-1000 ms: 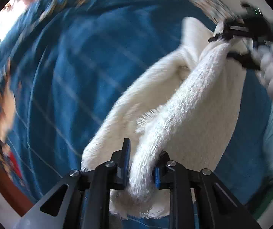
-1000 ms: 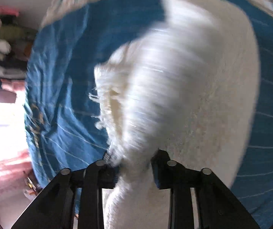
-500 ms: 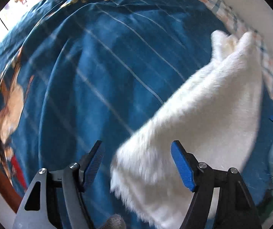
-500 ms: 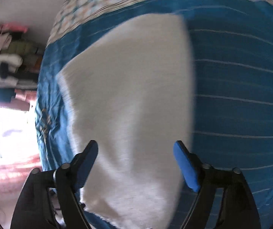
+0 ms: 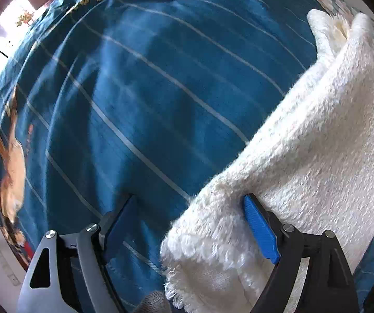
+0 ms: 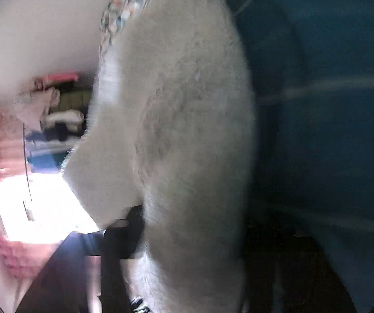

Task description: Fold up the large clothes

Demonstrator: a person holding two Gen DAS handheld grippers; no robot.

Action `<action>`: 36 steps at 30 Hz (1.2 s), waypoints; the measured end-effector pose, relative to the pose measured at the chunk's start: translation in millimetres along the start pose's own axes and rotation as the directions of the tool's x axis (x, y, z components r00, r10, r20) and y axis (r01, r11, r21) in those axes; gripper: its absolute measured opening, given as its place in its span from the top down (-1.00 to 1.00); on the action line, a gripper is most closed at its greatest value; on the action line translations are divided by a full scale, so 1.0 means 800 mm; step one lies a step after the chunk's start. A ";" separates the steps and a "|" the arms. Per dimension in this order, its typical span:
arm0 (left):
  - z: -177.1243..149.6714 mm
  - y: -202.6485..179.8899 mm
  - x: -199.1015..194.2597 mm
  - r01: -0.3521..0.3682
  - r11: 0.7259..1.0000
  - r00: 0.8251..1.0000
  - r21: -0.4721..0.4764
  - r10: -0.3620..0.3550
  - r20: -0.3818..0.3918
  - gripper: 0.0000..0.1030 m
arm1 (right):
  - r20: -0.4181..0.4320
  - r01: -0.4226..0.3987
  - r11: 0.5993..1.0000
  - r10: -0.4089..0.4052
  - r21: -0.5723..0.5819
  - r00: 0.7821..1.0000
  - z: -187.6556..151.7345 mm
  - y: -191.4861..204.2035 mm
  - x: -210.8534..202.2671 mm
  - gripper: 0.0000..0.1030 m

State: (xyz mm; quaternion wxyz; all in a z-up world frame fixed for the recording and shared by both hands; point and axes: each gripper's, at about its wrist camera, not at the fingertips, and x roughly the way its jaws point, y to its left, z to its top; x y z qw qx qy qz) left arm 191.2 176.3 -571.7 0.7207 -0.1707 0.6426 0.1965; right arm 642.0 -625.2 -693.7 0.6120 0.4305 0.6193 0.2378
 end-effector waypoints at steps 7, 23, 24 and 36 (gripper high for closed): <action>0.029 0.031 -0.064 -0.015 1.000 0.998 -0.010 0.016 0.063 -0.62 | 0.289 -0.049 0.947 -0.048 0.317 0.956 -0.157 -0.043 -0.173 0.21; -0.022 -0.028 -0.078 -0.010 0.993 0.999 0.119 0.005 0.040 -0.72 | 0.072 0.444 0.769 -0.530 0.460 0.845 -0.393 -0.147 -0.390 -0.32; -0.022 -0.038 -0.075 0.000 0.992 0.999 0.127 -0.005 0.036 -0.72 | 0.089 0.466 0.776 -0.548 0.426 0.831 -0.379 -0.134 -0.400 -0.35; -0.021 -0.108 -0.023 -0.063 0.953 0.997 0.296 0.047 0.061 0.46 | -0.029 0.482 0.775 -0.539 -0.408 0.842 -0.172 -0.021 -0.284 -0.57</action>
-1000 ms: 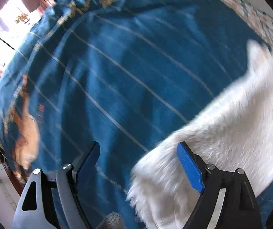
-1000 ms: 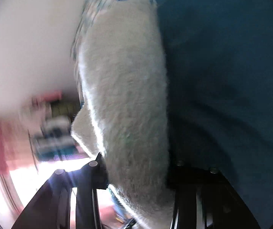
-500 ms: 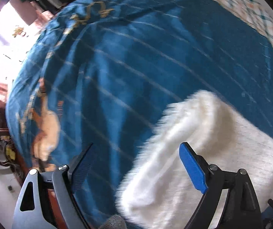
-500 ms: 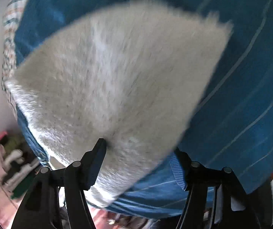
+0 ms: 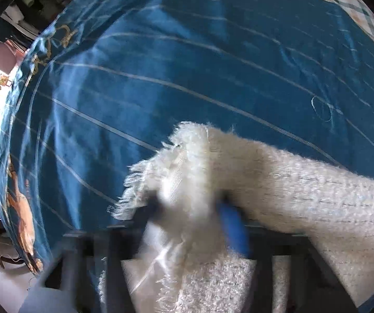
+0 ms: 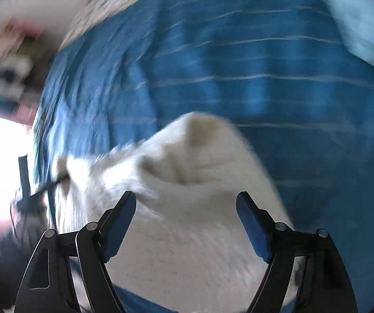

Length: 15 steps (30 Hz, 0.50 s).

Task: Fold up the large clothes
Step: 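Grasp the folded cardigan edge with both grippers and fold it over again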

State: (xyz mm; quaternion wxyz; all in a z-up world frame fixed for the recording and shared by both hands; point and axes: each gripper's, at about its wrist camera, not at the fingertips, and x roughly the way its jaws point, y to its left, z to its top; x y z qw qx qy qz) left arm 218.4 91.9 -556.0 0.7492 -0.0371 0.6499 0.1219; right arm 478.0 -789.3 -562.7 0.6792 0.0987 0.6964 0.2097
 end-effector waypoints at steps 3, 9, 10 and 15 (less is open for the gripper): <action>-0.010 0.010 -0.022 0.023 1.000 0.999 -0.021 -0.022 0.042 0.73 | -0.024 0.025 0.986 -0.030 -0.168 0.999 0.007 0.034 0.012 0.31; -0.028 0.047 -0.064 0.069 0.991 0.994 -0.117 -0.058 0.090 0.76 | 0.110 -0.022 1.000 0.025 -0.020 0.994 0.014 0.021 -0.034 0.91; -0.025 0.044 -0.063 0.075 0.988 0.994 -0.134 -0.064 0.089 0.76 | 0.139 -0.038 0.999 0.035 0.015 0.990 0.018 0.021 -0.043 0.92; -0.003 0.046 -0.041 0.110 0.975 0.993 -0.191 -0.101 0.061 0.76 | 0.193 0.009 0.992 -0.033 0.122 0.981 0.027 0.031 -0.038 0.94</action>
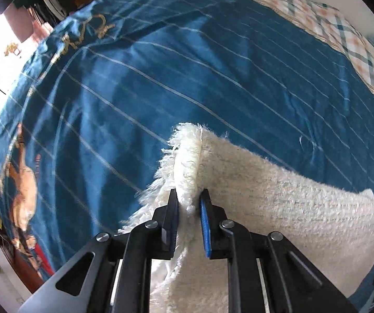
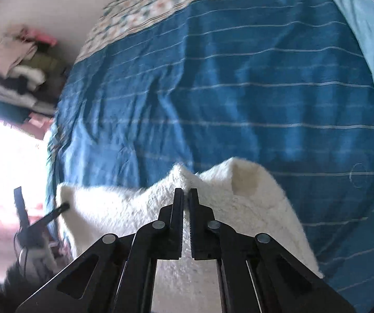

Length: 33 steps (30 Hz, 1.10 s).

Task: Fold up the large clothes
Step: 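Grasp the folded cardigan edge with both grippers and fold it over again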

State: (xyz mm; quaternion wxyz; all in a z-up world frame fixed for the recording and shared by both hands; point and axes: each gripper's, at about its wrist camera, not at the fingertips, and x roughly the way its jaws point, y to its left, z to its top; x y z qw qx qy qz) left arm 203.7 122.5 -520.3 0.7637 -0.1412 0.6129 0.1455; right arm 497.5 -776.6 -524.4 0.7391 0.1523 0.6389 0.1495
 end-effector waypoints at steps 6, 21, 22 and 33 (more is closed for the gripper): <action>0.012 -0.011 0.069 -0.038 0.998 0.997 0.055 0.042 -0.067 0.57 | -0.031 0.185 0.976 -0.183 0.110 0.983 0.013 -0.029 0.065 1.00; -0.019 -0.002 -0.038 -0.117 0.990 0.990 0.079 0.111 0.083 -0.58 | -0.109 0.015 0.979 0.007 0.203 0.994 -0.063 0.027 0.000 0.45; -0.023 -0.003 -0.031 -0.127 0.988 0.990 0.089 0.120 0.081 -0.58 | -0.128 0.037 0.981 -0.012 0.192 0.992 -0.062 0.035 0.018 0.45; -0.070 0.008 0.057 -0.082 0.990 0.996 0.117 0.084 -0.019 -1.00 | -0.319 0.358 0.922 -0.298 0.145 0.900 -0.013 0.057 0.149 0.47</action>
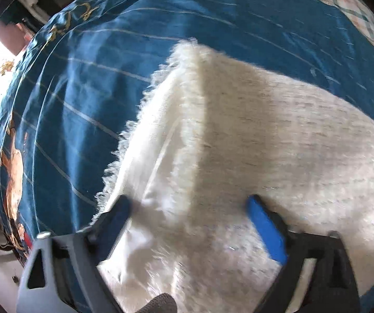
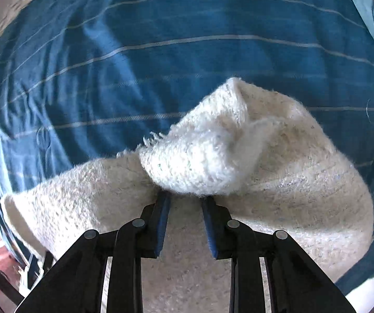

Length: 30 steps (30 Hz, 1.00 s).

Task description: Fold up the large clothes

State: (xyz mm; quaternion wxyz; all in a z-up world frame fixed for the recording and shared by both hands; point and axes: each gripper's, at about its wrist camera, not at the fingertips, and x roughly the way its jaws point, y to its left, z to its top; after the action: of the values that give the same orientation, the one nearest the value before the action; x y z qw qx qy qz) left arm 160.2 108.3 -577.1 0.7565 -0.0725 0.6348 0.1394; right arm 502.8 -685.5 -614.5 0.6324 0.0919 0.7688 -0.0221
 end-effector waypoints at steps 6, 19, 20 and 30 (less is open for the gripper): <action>0.013 0.029 0.017 0.112 0.987 0.993 -0.117 -0.108 0.043 -1.00 | 0.096 -0.305 0.951 0.299 0.054 0.949 -0.032 -0.059 -0.050 -0.03; 0.020 -0.105 -0.123 0.103 0.982 0.988 0.159 -0.120 0.100 -1.00 | 0.355 -0.627 0.669 0.518 0.399 0.778 -0.230 -0.319 0.019 -0.67; 0.017 -0.128 -0.121 0.118 0.976 0.986 0.181 -0.137 0.096 -1.00 | 0.393 -0.687 0.621 0.564 0.377 0.726 -0.228 -0.322 0.031 -0.67; 0.012 -0.231 -0.048 0.089 0.958 0.995 0.274 -0.098 0.020 -1.00 | 0.569 -0.865 0.412 0.653 0.287 0.500 -0.163 -0.304 0.087 -0.39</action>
State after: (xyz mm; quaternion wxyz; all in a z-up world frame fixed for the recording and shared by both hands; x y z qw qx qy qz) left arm 219.5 -69.4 -550.0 0.7755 0.0050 0.6311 0.0159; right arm 322.8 -897.2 -676.6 0.6467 0.6056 0.4618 0.0412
